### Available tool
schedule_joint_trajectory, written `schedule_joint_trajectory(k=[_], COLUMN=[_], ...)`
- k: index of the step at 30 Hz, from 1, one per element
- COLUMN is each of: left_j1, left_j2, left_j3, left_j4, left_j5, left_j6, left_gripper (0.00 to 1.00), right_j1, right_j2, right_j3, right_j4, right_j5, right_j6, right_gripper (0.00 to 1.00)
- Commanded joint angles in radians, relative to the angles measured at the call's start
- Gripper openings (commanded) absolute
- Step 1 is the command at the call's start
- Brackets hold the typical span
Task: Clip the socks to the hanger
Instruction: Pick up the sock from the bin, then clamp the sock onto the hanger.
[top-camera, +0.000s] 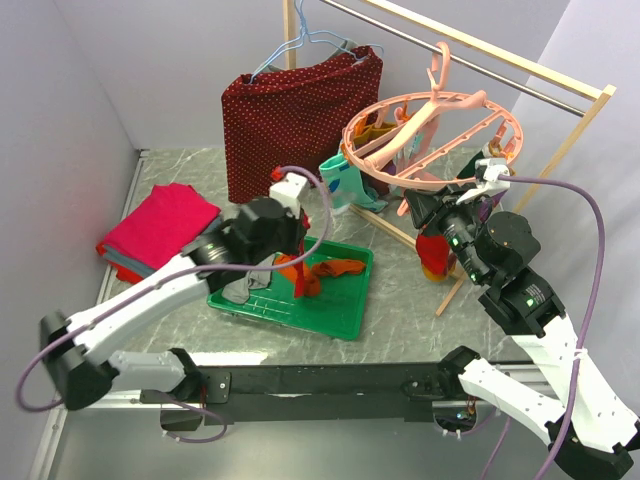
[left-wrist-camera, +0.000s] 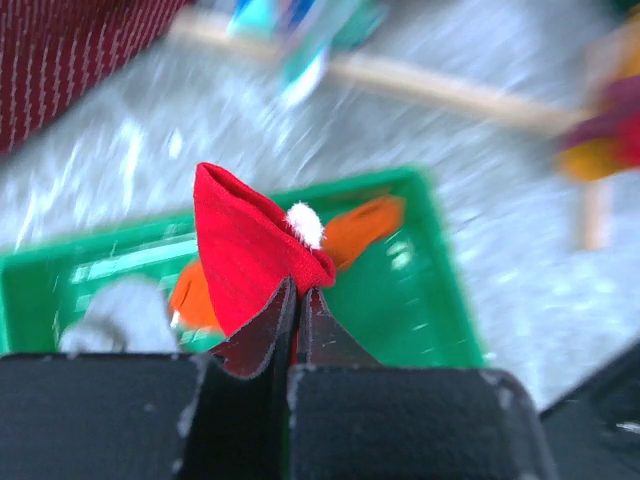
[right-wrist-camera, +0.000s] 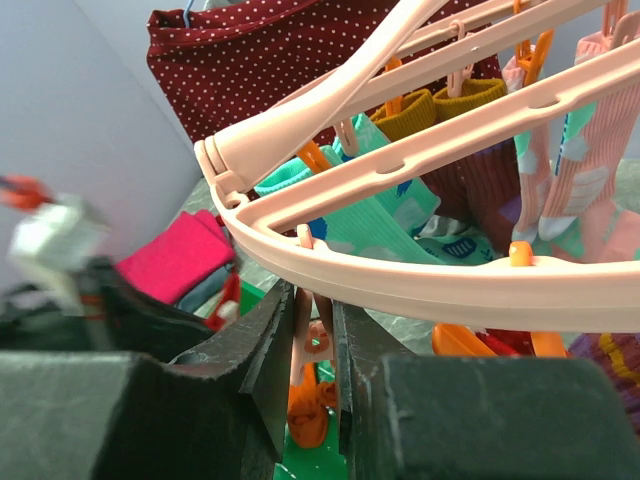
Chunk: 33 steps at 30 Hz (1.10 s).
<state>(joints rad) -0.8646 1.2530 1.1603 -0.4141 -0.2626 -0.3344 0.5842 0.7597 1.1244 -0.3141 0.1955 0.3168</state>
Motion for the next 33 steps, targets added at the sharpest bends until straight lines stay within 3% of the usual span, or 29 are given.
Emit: schedule_joint_trajectory(k=[1, 10, 22, 33], left_j1=[-0.002, -0.068, -0.165, -0.208], left_j2=[-0.099, -0.011, 0.144, 0.186], left_j3=[-0.01, 0.108, 0.265, 0.317], left_j4=[0.208, 0.316, 0.382, 0.402], left_j5=[0.176, 0.342, 0.333, 0.329], left_j6=[0.086, 0.113, 0.164, 0.179], left_gripper=[0.01, 0.01, 0.01, 0.01], right_j1=[-0.006, -0.006, -0.006, -0.006], right_j2=[-0.007, 0.0, -0.003, -0.003], right_j3=[0.025, 0.029, 0.017, 0.005], right_j4=[0.047, 0.069, 0.084, 0.102], right_j5=[-0.013, -0.041, -0.034, -0.018], right_j6=[-0.002, 0.015, 0.024, 0.03], right_gripper=[0.12, 0.13, 0.12, 0.12])
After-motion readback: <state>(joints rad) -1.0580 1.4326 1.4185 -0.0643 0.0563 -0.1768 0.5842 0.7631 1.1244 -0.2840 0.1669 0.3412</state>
